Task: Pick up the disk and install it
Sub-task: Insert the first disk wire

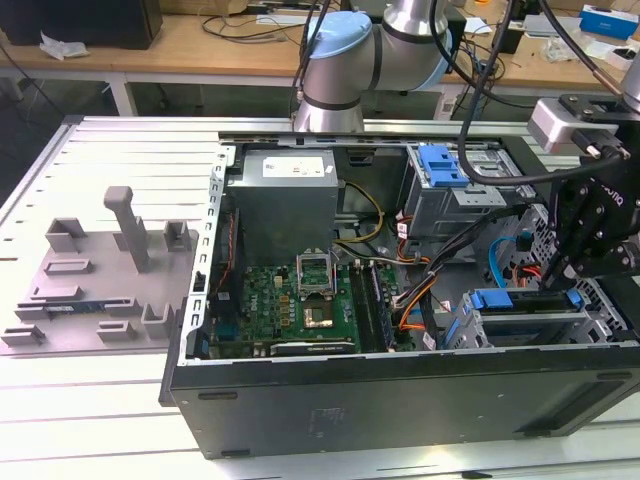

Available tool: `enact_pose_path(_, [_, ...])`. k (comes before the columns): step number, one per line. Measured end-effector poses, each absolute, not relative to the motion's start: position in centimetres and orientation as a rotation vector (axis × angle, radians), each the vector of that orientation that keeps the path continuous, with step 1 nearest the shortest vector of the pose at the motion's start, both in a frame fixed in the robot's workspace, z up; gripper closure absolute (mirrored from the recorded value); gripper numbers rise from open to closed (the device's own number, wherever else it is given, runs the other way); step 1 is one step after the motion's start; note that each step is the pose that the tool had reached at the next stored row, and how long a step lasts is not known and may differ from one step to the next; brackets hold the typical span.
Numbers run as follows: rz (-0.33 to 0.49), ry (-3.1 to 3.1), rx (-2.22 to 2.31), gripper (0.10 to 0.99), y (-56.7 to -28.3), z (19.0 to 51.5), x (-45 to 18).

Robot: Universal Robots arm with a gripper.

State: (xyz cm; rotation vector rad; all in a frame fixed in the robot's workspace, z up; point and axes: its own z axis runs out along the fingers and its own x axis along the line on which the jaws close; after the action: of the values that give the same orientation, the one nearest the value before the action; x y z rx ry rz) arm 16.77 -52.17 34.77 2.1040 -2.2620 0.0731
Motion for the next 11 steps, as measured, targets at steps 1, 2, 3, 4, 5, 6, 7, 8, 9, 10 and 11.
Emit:
enact_pose_path(1, [0.073,-2.262,2.104,0.922,-52.20,34.77,16.77])
enact_pose_path(2, [0.073,-2.262,2.104,0.922,-52.22,34.76,16.77])
enact_pose_path(3, [0.073,-2.262,2.104,0.922,-52.23,34.75,16.77])
enact_pose_path(4, [0.073,-2.262,2.104,0.922,-52.23,34.74,16.77])
enact_pose_path(5, [0.073,-2.262,2.104,0.922,-52.24,34.74,16.77])
enact_pose_path(6, [0.073,-2.262,2.104,0.922,-52.24,34.73,16.77])
enact_pose_path(7, [0.073,-2.262,2.104,0.922,-52.24,34.71,16.77])
enact_pose_path(8, [0.073,-2.262,2.104,0.922,-52.24,34.69,16.77])
enact_pose_path(9, [0.073,-2.262,2.104,0.922,-52.24,34.66,16.77])
enact_pose_path(10, [0.073,-2.262,2.104,0.922,-52.24,34.62,16.77])
enact_pose_path(11, [0.073,-2.262,2.104,0.922,-52.24,34.59,16.77])
